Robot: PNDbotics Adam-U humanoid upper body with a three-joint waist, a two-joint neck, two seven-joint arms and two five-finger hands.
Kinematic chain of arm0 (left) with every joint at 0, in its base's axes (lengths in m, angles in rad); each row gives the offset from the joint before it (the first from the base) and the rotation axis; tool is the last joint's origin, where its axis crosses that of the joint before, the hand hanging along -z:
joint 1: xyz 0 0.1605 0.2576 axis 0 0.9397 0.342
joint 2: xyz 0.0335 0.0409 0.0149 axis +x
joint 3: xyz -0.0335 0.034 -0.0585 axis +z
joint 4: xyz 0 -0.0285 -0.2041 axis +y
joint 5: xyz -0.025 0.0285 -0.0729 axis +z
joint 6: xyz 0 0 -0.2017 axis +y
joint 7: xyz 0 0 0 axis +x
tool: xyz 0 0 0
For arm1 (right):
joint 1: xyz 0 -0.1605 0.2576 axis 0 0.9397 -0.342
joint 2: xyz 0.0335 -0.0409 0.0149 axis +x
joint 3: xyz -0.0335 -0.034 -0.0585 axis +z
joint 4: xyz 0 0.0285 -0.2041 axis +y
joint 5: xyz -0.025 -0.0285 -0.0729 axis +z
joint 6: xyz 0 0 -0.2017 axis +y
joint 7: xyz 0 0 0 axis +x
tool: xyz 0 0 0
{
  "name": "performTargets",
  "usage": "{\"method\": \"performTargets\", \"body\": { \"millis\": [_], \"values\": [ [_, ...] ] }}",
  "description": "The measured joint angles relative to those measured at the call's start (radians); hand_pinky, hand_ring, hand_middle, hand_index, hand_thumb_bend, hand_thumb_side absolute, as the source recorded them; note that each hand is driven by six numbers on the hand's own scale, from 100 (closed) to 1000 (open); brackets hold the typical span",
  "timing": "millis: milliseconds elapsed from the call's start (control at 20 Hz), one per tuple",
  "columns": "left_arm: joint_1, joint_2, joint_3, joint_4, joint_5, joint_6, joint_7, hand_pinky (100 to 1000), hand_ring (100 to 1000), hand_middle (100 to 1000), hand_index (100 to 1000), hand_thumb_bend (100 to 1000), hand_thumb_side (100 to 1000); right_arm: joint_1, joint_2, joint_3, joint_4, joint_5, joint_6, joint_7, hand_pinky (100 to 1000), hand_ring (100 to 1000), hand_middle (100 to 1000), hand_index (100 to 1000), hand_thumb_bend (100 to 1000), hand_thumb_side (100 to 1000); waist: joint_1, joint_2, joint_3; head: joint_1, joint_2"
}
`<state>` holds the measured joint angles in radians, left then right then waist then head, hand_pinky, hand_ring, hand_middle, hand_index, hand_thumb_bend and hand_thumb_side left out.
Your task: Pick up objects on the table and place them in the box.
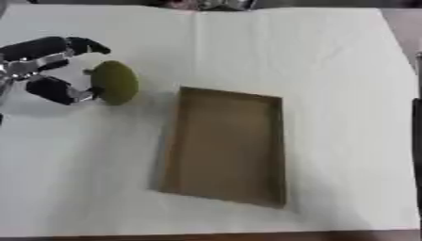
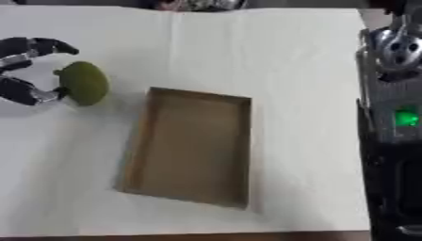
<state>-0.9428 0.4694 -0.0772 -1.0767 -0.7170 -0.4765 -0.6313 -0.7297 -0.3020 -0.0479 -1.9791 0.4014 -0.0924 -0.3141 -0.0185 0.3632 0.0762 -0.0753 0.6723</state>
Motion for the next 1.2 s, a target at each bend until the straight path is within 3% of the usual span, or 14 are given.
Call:
{"method": "performTargets", "body": {
  "millis": [350,500,650,1100,1200],
  "values": [
    [-0.002,-0.015,0.001,0.004,-0.003,0.015,-0.015,972,999,891,965,287,332,0.0,0.007,0.0,0.0,-0.006,0.0,-0.008,785,521,679,746,100,562,0.0,0.001,-0.004,0.003,-0.004],
    [-0.007,-0.018,0.0,0.011,-0.036,0.017,-0.017,973,996,889,959,307,248,0.0,0.008,0.0,0.0,-0.008,-0.002,-0.012,785,521,678,745,100,563,0.0,0.002,-0.008,0.003,-0.006],
    [-0.008,-0.024,0.0,0.027,-0.085,0.013,-0.013,964,987,878,941,298,108,0.0,0.009,0.0,0.0,-0.009,-0.002,-0.016,785,520,678,745,100,564,0.001,0.003,-0.008,0.003,-0.006],
    [-0.01,-0.031,-0.002,0.047,-0.159,-0.01,0.01,879,929,810,875,155,100,0.006,0.009,0.0,0.0,-0.013,-0.002,-0.03,785,520,676,744,100,566,0.004,0.003,-0.009,0.003,-0.006],
    [-0.009,-0.032,-0.004,0.046,-0.159,-0.012,0.011,835,897,778,814,113,100,0.009,0.009,0.0,0.0,-0.013,-0.001,-0.033,784,520,676,744,100,567,0.004,0.003,-0.009,0.003,-0.006]
  ]
}}
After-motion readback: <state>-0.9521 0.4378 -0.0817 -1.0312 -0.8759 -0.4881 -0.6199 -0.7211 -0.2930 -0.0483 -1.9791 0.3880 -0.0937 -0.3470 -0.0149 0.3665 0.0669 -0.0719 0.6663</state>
